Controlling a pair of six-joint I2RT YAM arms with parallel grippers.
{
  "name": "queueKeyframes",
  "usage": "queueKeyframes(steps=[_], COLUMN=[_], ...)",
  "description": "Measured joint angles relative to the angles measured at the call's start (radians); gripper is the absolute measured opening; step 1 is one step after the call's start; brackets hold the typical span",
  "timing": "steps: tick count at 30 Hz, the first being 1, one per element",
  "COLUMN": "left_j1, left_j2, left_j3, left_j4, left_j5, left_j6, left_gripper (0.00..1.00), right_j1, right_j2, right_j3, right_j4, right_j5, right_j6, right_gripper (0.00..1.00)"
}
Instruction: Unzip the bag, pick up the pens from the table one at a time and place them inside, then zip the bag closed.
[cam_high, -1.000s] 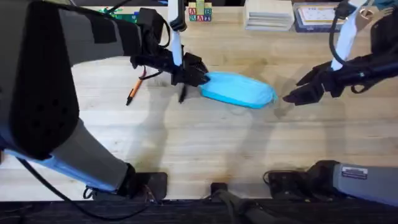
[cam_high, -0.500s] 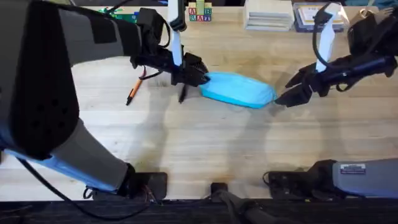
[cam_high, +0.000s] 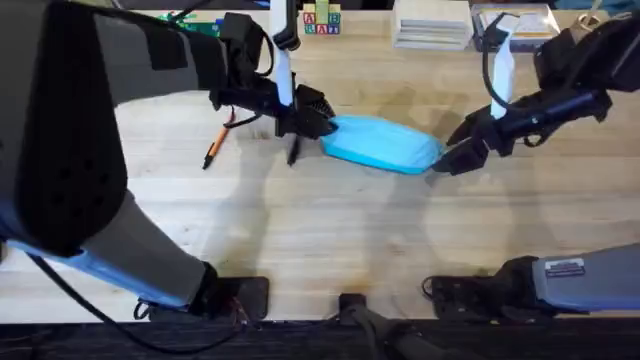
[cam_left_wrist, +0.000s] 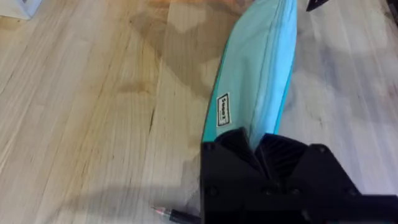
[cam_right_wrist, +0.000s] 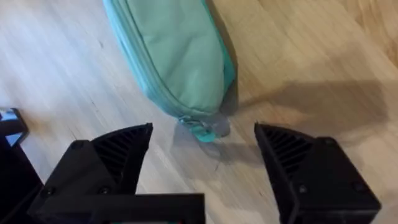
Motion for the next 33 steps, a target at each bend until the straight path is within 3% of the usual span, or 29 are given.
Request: queueKeyframes(steps=[33], left_j1=[0.0], left_j2=[0.0], left_j3=[0.0], left_j4=[0.0], left_j5=[0.0], left_j6=[0.0], left_gripper=[0.042], right_j1=[0.0], right_j2=[0.043], right_j3=[0.0], right_j4=[0.011], right_j5=[-0.053], right_j6=[0.0], right_gripper=[0.988])
